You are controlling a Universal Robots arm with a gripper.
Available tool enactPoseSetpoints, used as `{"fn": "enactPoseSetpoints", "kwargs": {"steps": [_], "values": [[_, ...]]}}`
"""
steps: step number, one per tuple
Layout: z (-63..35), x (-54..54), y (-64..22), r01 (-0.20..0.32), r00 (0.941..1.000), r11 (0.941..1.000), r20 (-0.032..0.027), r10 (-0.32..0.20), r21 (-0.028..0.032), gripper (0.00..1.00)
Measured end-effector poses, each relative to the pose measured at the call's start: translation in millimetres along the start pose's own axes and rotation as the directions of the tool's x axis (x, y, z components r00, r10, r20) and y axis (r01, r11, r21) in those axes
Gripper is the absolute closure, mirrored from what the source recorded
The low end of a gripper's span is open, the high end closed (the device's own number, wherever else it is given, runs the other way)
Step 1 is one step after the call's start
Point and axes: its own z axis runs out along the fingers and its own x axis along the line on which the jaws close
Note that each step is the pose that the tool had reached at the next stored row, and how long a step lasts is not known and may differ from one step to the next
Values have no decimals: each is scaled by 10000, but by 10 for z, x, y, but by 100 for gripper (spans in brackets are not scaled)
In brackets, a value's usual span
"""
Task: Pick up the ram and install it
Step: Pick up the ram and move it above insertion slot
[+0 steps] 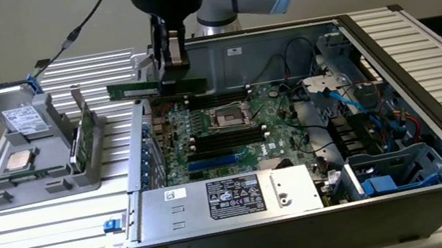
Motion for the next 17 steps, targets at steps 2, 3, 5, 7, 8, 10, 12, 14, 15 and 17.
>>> {"fn": "enactPoseSetpoints", "kwargs": {"steps": [2,3,5,7,8,10,12,14,15,17], "values": [[-18,10,-88,2,10000,10000,2,-2,0,86],[-25,15,-130,3,10000,10000,1,-3,0,86],[-30,16,-224,3,10000,10000,2,-3,0,86],[-29,8,-319,4,10000,10000,2,-4,3,86],[-28,5,-366,3,10000,10000,2,-3,6,86],[-29,-4,-462,4,10000,10000,1,-4,10,86],[-29,-15,-557,4,10000,10000,-1,-4,19,86],[-29,-27,-640,6,10000,10000,-2,-6,33,86],[-28,-34,-683,6,10000,10000,-4,-6,42,86],[-25,-55,-794,8,10000,10000,-9,-8,81,86]]}}
